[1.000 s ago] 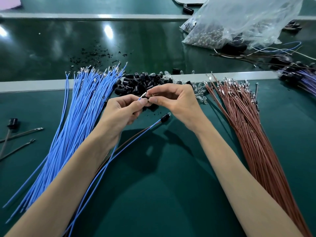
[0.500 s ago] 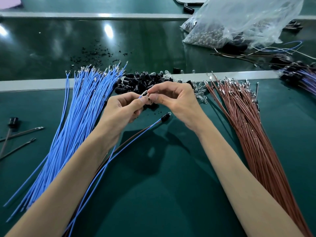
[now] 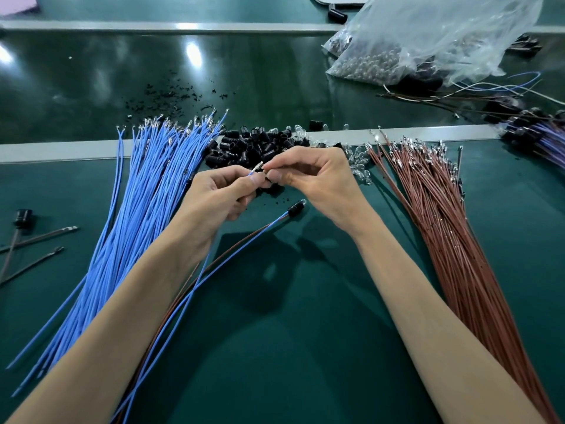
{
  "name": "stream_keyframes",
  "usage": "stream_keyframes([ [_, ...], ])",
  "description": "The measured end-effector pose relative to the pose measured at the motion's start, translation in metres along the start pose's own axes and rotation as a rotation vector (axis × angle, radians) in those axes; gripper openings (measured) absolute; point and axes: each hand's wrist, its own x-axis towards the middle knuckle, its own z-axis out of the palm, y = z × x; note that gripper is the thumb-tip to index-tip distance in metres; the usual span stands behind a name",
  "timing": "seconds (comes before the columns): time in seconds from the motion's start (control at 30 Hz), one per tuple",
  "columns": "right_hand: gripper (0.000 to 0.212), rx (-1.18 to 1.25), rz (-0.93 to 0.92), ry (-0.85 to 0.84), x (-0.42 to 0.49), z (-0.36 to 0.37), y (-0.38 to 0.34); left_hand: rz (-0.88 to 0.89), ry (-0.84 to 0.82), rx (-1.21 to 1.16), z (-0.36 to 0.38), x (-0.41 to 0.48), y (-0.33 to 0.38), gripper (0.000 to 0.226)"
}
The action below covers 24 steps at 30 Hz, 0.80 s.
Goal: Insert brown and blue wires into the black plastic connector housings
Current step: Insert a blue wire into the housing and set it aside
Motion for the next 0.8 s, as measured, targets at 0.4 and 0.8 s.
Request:
stream_keyframes([
  [0.4,0.008,-0.409,-0.344,-0.038,0.001,-0.006,-0.003,-0.085,-0.014,-0.066,0.0,0.001,0.0,0.018],
  [0.8,0.017,-0.1,-0.127,0.065,-0.002,0.007,-0.008,0.122,-0.01,0.158,-0.007,-0.004,0.017,0.008],
])
